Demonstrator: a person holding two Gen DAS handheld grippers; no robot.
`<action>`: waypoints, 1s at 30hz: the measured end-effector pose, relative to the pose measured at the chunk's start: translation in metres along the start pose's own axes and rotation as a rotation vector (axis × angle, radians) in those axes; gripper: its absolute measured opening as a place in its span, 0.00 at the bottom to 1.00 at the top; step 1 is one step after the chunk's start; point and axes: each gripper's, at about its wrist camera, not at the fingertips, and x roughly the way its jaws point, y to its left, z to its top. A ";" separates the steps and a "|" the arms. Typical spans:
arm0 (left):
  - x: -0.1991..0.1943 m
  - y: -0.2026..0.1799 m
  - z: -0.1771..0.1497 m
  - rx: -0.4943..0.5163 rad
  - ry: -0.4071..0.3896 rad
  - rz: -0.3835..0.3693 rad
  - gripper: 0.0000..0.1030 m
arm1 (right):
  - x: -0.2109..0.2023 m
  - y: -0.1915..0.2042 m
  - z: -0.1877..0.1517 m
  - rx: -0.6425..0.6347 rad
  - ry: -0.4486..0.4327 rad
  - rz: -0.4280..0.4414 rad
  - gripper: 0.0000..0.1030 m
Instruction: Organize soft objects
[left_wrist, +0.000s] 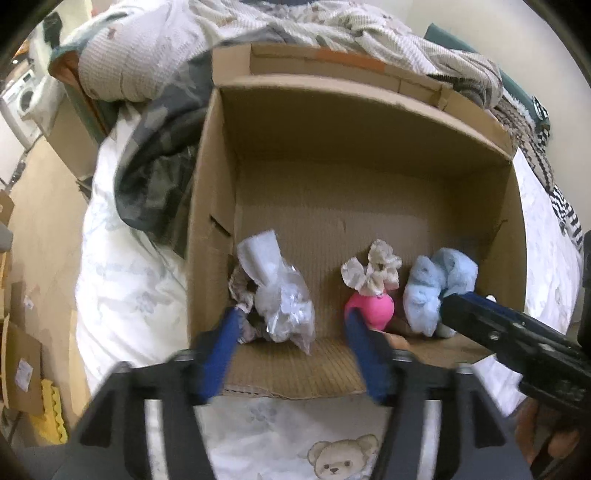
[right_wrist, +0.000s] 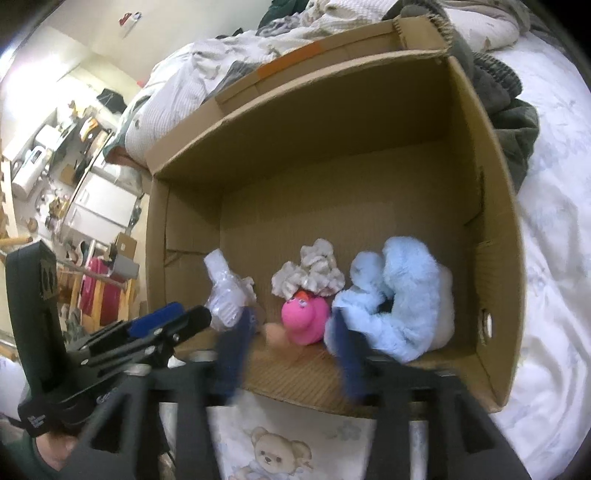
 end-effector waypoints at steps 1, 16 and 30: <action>-0.002 -0.001 0.000 0.004 -0.012 -0.003 0.62 | -0.004 -0.001 0.000 0.011 -0.020 0.004 0.71; -0.088 0.012 -0.004 0.004 -0.270 0.108 0.62 | -0.078 0.021 0.004 -0.047 -0.275 -0.121 1.00; -0.135 0.031 -0.050 -0.041 -0.320 0.034 0.95 | -0.125 0.047 -0.040 -0.108 -0.374 -0.181 1.00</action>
